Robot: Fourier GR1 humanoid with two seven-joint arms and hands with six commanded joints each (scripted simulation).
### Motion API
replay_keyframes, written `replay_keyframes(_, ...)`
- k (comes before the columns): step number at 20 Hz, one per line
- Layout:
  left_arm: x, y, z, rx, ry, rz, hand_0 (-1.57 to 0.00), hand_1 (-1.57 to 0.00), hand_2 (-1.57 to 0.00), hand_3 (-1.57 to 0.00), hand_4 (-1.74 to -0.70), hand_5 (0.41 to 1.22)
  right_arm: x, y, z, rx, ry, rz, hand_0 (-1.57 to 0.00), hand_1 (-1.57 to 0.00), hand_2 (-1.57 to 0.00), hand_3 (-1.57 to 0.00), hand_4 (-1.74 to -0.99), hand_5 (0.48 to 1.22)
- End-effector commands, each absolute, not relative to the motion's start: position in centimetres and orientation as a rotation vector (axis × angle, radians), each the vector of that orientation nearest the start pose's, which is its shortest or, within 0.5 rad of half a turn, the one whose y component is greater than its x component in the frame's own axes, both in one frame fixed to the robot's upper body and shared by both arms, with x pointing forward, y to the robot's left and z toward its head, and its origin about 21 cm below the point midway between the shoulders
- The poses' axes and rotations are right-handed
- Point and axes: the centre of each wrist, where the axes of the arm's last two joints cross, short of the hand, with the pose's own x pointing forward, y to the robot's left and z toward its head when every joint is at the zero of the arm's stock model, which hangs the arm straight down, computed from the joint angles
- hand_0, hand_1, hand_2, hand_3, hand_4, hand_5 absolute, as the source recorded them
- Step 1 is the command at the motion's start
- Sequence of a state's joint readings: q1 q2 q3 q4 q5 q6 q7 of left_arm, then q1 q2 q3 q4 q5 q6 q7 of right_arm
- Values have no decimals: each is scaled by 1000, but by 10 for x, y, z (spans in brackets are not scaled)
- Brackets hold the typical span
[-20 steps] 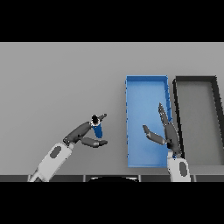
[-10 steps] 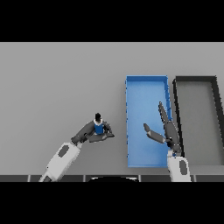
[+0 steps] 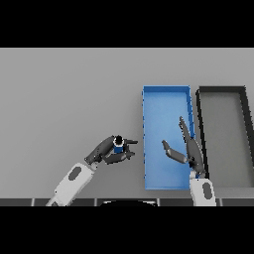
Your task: Pick up the blue pipe and place it into the blue bin.
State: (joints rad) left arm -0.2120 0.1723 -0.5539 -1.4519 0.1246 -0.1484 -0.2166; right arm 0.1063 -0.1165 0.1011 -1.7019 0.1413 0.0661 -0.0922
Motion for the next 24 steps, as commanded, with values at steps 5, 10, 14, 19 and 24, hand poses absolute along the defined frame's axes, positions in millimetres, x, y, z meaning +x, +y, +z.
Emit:
replay_keyframes(5, 262, 119, 38, -615, -1705, -716, -1551, -1553, -1555, -1445, -1723, 1214, 224, -241, 11, -100, -1681, 324, 1, 1, 1, 1, -1217, 635)
replay_keyframes(10, 261, 113, 54, -630, -1686, -761, -1564, -1565, -1566, -1442, -1727, 1219, 221, -246, 11, -104, -1684, 326, 1, 1, 1, 1, -1189, 631)
replay_keyframes(14, 262, 109, 54, -629, -1654, -769, -1568, -1569, -1569, -1443, -1729, 1219, 213, -242, 8, -101, -1674, 297, 1, 1, 1, 1, -1174, 629)
replay_keyframes(19, 260, 112, 53, -624, -1670, -782, -1570, -1570, -1570, -1442, -1730, 1220, 202, -238, 6, -106, -1665, 264, 1, 1, 1, 1, -1207, 619)
replay_keyframes(24, 261, 111, 52, -631, -1666, -791, -1571, -1571, -1571, -1440, -1731, 1221, 208, -245, 39, 109, -1751, 269, 1, 1, 1, 1, -1199, 593)
